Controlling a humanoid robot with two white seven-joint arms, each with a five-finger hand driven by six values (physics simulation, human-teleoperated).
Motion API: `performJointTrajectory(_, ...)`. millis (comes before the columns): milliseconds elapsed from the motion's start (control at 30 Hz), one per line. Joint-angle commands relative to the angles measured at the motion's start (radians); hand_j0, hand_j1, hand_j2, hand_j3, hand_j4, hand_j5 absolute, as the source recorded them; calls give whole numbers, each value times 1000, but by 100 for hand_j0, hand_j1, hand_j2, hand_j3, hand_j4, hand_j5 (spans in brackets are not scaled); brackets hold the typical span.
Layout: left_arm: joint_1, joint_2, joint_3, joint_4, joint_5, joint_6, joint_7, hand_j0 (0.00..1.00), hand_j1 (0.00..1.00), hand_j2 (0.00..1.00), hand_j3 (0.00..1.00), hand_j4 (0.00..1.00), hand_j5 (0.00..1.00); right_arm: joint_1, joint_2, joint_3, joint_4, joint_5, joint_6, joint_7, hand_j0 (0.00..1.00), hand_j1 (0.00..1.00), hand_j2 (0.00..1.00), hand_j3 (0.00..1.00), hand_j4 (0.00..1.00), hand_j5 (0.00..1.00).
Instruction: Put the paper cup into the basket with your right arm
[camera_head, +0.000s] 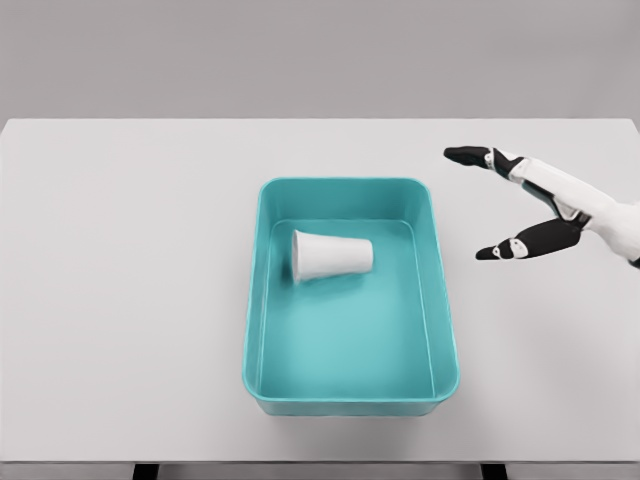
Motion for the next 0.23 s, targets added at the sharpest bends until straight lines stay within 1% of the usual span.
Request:
performJointTrajectory(0,0,0,0,0,0,0,0,100,100,100,100,100,100,0,-4,-4,-1,-9,0,0,100,100,100,100,100,100)
performJointTrajectory(200,0,0,0,0,0,0,0,100,100,100,100,100,100,3,-7,-3,-1,-9,0,0,100,100,100,100,100,100)
